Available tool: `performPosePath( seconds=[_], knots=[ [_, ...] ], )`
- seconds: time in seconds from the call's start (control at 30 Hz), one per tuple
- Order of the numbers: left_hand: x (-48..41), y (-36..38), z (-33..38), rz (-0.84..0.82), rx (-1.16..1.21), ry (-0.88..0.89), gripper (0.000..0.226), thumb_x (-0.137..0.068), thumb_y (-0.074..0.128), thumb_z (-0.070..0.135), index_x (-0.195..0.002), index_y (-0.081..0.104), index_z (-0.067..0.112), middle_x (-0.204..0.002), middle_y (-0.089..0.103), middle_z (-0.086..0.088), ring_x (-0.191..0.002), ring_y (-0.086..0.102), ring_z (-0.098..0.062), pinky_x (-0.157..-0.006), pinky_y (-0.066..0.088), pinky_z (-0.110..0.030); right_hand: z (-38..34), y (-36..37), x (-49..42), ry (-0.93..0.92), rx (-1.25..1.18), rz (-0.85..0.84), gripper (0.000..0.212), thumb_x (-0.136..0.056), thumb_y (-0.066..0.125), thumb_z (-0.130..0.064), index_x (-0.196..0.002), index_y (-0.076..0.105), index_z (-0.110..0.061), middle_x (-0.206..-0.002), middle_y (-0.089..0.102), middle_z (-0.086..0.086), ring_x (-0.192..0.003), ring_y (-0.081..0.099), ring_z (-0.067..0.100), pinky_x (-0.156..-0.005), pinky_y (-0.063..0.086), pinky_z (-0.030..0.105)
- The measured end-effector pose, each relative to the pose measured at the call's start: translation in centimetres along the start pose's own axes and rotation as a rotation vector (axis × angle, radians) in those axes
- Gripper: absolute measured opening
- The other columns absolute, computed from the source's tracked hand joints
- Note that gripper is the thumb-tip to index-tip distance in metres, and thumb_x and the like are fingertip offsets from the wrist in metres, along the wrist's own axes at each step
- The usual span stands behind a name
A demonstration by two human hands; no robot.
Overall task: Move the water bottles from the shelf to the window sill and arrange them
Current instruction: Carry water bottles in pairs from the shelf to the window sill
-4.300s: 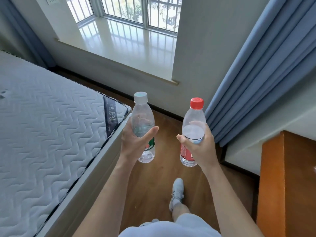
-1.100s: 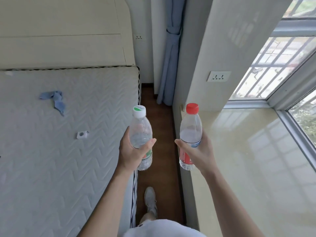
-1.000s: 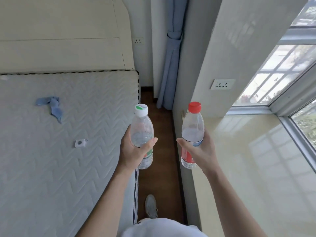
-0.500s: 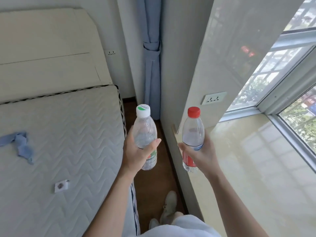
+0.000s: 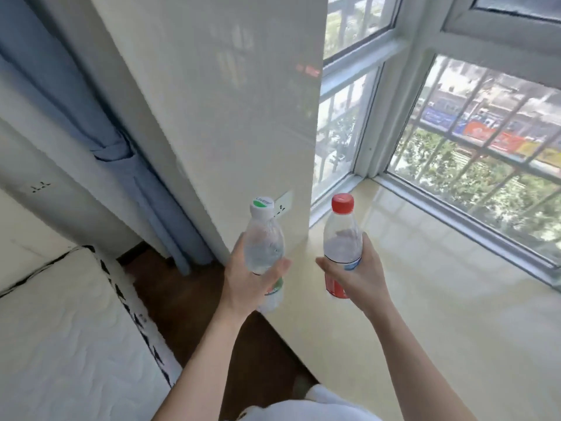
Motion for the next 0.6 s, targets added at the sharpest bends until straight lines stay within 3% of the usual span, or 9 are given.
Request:
performPosePath(
  seconds=[0.1, 0.2, 0.3, 0.4, 0.5, 0.6],
  knots=[
    [-2.9, 3.6, 0.5, -0.111, -0.02, 0.021, 0.065, -0.06, 0.08, 0.055, -0.118, 0.051, 0.045, -0.113, 0.062, 0.023, -0.113, 0.055, 0.001, -0.094, 0.047, -0.025, 0.3, -2.9, -1.2, 0.02, -0.018, 0.127, 0.046, -0.069, 0.087, -0.019, -0.101, 0.055, -0.028, -0.083, 0.064, 0.0, -0.075, 0.066, 0.027, -0.066, 0.056, 0.04],
    [-4.7, 6.7, 0.8, -0.207, -0.021, 0.02, 0.061, -0.059, 0.081, 0.054, -0.112, 0.051, 0.05, -0.112, 0.061, 0.024, -0.109, 0.055, 0.006, -0.088, 0.045, -0.015, 0.8, -5.6, -1.1, 0.041, -0.044, 0.249, 0.047, -0.071, 0.087, -0.012, -0.104, 0.055, -0.021, -0.075, 0.064, -0.007, -0.063, 0.062, 0.013, -0.059, 0.053, 0.026],
    [-6.1, 9.5, 1.1, -0.315, -0.014, 0.022, 0.056, -0.066, 0.087, 0.039, -0.111, 0.054, 0.043, -0.106, 0.063, 0.022, -0.105, 0.057, 0.004, -0.086, 0.047, -0.018, 1.6, -7.8, -0.5, 0.085, -0.082, 0.366, 0.048, -0.074, 0.083, -0.001, -0.108, 0.054, -0.019, -0.067, 0.061, -0.016, -0.052, 0.054, 0.004, -0.052, 0.049, 0.02],
    [-7.2, 12.1, 1.0, -0.413, 0.019, 0.019, 0.051, -0.072, 0.085, 0.019, -0.108, 0.056, 0.039, -0.101, 0.065, 0.024, -0.098, 0.061, 0.005, -0.081, 0.05, -0.017, 2.6, -9.3, 0.5, 0.117, -0.113, 0.492, 0.049, -0.074, 0.084, -0.001, -0.106, 0.055, -0.024, -0.067, 0.06, -0.014, -0.056, 0.055, 0.01, -0.053, 0.049, 0.023],
    [-8.2, 14.1, 0.4, -0.51, 0.061, 0.006, 0.051, -0.072, 0.085, 0.015, -0.112, 0.059, 0.031, -0.103, 0.068, 0.013, -0.1, 0.064, -0.005, -0.084, 0.053, -0.024, 3.3, -10.2, 1.7, 0.14, -0.099, 0.605, 0.047, -0.074, 0.084, -0.004, -0.106, 0.055, -0.022, -0.068, 0.06, -0.013, -0.057, 0.054, 0.01, -0.056, 0.049, 0.023],
    [-9.3, 15.8, 0.1, -0.618, 0.058, 0.012, 0.052, -0.071, 0.086, 0.014, -0.115, 0.059, 0.025, -0.104, 0.068, 0.007, -0.098, 0.064, -0.002, -0.083, 0.05, -0.021, 3.6, -10.5, 2.7, 0.16, -0.086, 0.707, 0.044, -0.074, 0.083, -0.001, -0.104, 0.054, -0.016, -0.062, 0.059, -0.015, -0.05, 0.052, 0.004, -0.053, 0.046, 0.018]
  ],
)
Point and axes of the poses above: each hand's wrist, its own x-axis away from the middle knuckle, its own y-axis out of the palm, z = x × y, the point moved 3 cm from there along -x, towards the middle knuckle
